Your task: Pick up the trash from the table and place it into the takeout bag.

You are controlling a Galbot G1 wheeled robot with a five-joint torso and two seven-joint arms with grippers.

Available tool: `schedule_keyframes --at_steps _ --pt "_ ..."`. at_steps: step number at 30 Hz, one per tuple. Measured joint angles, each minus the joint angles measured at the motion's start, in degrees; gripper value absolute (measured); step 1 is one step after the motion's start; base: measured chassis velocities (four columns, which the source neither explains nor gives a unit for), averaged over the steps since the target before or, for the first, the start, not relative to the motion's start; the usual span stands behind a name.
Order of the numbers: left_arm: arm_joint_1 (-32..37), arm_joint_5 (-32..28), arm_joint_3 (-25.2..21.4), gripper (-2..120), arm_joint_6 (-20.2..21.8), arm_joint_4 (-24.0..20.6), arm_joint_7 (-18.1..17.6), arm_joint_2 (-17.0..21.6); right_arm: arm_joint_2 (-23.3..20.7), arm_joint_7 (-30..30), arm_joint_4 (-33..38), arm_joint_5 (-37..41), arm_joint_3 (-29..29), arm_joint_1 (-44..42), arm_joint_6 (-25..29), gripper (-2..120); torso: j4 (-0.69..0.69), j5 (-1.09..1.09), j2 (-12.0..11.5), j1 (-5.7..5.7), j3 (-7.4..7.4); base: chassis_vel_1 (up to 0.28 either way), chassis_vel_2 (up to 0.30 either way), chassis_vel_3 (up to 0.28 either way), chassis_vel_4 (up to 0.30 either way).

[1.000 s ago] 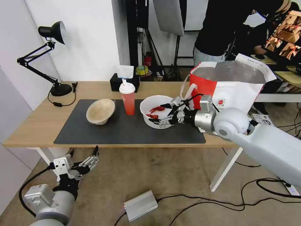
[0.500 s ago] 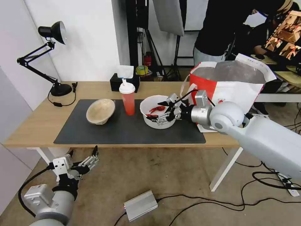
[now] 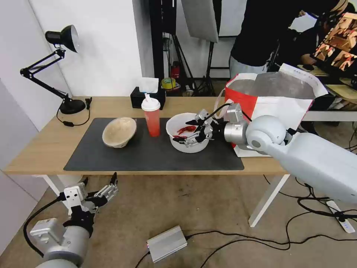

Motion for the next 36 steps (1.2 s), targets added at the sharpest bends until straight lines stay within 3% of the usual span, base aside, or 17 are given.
schedule_keyframes --at_steps 18,36 --pt "-1.12 -0.03 1.12 100 0.04 0.00 -0.02 -0.22 -1.37 -2.21 -1.65 0.28 -2.47 2.89 -0.30 100 -0.01 0.00 0.00 0.00 0.00 0.000 0.000 0.000 0.000" --pt "-1.92 0.08 1.85 100 0.06 0.00 0.05 -0.77 1.00 -3.49 -6.73 0.57 -5.94 6.97 -1.60 100 0.00 0.00 0.00 0.00 0.00 0.000 0.000 0.000 0.000"
